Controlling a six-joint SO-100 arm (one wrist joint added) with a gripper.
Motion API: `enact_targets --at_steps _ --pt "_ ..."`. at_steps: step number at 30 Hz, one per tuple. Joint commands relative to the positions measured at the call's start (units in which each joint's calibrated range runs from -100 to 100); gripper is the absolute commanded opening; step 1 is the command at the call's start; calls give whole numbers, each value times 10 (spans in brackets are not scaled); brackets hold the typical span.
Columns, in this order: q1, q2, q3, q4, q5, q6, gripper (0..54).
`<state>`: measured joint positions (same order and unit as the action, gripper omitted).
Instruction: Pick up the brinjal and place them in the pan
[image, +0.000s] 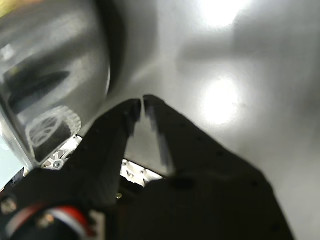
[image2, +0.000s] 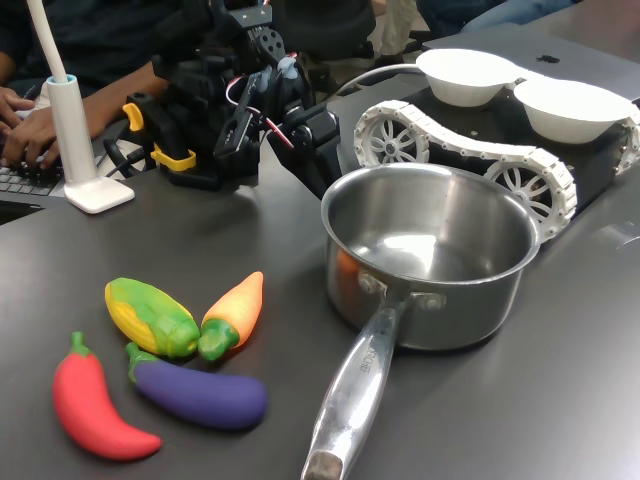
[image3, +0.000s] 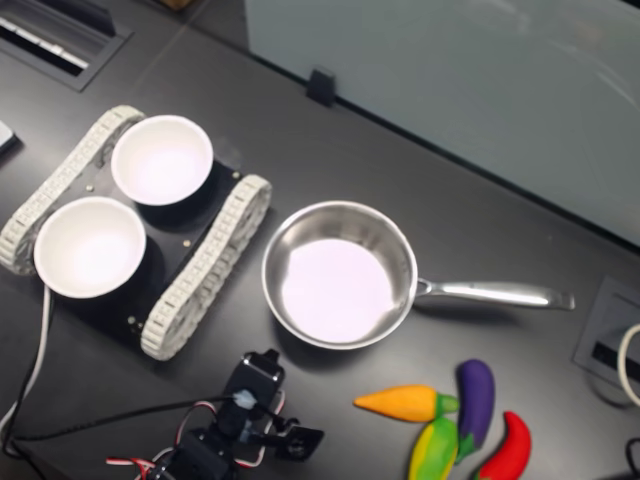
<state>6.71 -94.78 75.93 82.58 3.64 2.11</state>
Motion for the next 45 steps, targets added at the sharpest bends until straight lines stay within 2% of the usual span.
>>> enact_targets --at_steps 1,24,33,38,45 --pt "26 -7 -36 29 32 -4 1" --pt "32 -7 -38 30 29 -4 1" --pt "41 -2 -60 44 32 -4 1" --pt "66 44 -98 43 36 -6 1" --pt "131 54 -171 75 53 -4 1"
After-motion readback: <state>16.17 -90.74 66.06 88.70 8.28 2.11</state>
